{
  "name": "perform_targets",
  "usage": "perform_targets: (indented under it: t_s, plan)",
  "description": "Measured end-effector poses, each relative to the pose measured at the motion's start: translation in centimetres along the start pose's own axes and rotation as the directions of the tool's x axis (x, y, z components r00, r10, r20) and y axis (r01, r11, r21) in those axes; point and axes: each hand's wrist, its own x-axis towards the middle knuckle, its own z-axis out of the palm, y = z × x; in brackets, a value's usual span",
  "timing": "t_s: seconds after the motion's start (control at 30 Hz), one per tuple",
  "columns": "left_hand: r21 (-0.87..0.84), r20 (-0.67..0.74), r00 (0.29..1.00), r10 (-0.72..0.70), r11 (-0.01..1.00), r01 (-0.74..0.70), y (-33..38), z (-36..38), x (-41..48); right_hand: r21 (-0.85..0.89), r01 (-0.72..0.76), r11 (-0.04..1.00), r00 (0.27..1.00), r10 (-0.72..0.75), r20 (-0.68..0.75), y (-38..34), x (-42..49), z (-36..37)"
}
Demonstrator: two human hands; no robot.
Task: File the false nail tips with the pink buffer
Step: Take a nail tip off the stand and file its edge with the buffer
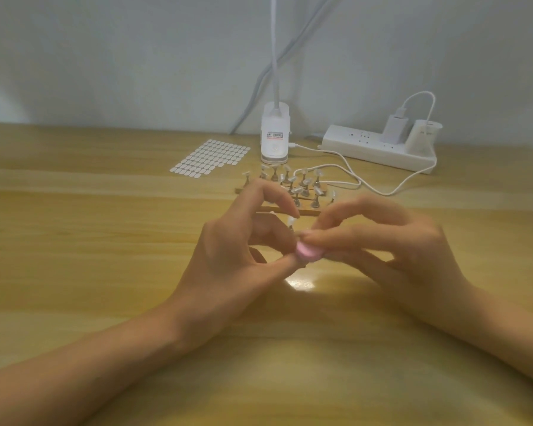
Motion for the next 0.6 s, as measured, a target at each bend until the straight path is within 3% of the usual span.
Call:
perform_targets:
  t_s: [0.6]
  plan:
    - [-0.052, 0.007, 0.999, -0.038, 0.998, 0.039, -0.14, -0.03, -0.01, 0.008, -0.016, 1.000, 1.000, 0.016, -0.013, -0.15, 0.04, -0.15]
